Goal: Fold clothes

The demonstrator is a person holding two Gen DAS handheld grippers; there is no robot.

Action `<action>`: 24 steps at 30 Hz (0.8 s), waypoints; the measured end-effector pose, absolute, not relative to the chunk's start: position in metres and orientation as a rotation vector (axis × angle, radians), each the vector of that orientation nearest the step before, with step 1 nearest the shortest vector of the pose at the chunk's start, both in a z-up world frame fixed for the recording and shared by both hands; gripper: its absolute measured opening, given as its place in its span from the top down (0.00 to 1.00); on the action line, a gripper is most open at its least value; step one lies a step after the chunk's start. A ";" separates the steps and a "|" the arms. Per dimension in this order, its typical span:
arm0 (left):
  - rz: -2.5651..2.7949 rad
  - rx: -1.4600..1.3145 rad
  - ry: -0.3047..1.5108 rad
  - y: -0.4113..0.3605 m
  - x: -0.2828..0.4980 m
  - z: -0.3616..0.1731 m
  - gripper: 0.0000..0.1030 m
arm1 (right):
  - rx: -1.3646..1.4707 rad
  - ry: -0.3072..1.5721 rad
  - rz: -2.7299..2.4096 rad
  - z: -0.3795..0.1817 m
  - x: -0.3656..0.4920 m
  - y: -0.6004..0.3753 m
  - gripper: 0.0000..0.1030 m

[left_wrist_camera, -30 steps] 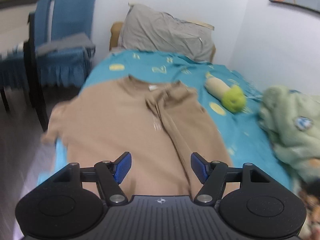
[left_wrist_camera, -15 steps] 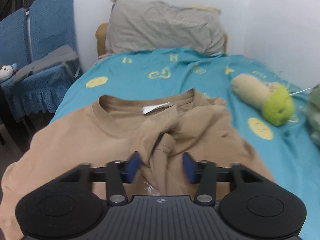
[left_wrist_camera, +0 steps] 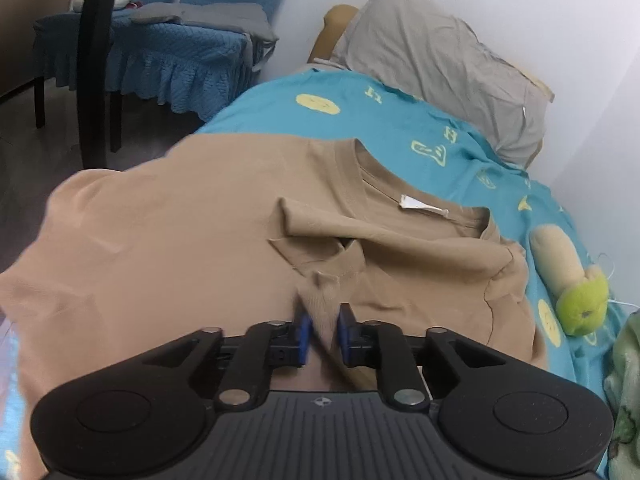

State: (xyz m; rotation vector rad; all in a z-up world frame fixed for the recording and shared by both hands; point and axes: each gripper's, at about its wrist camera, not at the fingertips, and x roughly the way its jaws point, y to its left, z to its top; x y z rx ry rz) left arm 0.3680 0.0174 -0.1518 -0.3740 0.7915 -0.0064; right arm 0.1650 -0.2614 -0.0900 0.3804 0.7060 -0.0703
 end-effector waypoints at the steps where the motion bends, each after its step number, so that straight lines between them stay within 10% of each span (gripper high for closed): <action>1: -0.006 -0.373 0.792 0.020 0.365 -0.150 0.78 | 0.375 0.704 -0.071 -0.090 0.165 -0.261 0.14; 10: -0.022 -0.333 0.775 0.066 0.291 -0.121 0.17 | 0.383 0.648 0.002 -0.082 0.160 -0.254 0.14; 24: 0.222 -1.150 0.738 0.254 0.292 -0.207 0.15 | 0.367 0.686 0.028 -0.086 0.157 -0.234 0.14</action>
